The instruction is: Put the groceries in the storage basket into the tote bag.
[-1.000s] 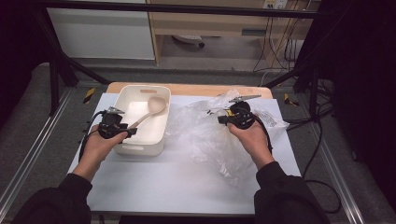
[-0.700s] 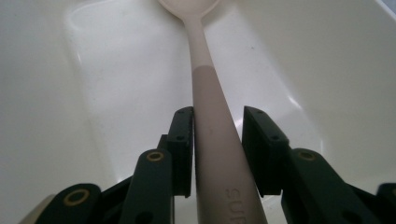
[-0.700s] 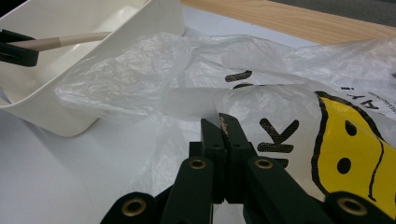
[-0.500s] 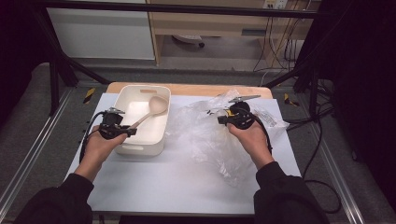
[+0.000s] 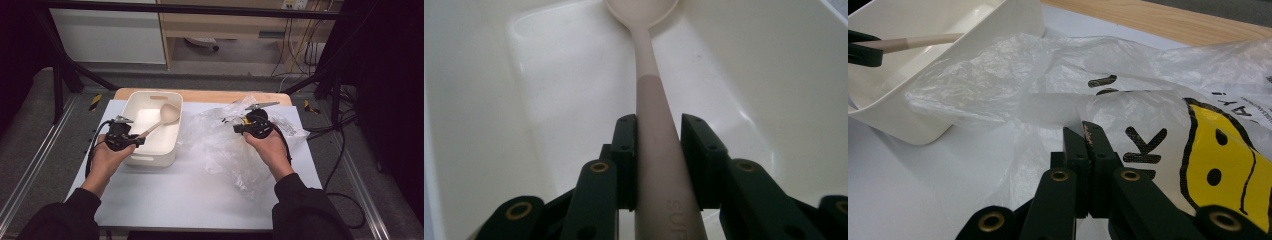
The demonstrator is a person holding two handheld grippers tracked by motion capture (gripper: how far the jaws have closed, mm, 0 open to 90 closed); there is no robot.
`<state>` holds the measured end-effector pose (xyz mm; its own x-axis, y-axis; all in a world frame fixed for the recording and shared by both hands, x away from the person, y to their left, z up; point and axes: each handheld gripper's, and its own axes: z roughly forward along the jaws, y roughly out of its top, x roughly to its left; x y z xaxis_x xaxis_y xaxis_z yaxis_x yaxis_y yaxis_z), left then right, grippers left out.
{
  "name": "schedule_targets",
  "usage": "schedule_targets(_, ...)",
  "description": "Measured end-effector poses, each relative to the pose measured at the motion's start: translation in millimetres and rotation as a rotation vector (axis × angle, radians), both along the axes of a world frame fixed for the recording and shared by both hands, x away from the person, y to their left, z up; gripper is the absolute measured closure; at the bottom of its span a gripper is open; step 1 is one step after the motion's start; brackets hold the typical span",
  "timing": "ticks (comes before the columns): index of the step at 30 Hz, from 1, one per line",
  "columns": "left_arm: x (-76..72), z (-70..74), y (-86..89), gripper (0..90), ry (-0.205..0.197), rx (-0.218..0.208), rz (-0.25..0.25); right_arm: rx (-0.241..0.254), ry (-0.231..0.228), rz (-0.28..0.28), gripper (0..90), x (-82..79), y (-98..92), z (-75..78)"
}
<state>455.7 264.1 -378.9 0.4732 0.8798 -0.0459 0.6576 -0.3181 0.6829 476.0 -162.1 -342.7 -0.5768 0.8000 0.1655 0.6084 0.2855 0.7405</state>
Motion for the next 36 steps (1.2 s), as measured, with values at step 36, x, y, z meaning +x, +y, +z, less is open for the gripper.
schedule_targets(36,-41.0,45.8,30.7,68.6,-0.181,-0.108,-0.048,0.005,-0.001,0.010,90.0,-1.9,-3.2,4.0)
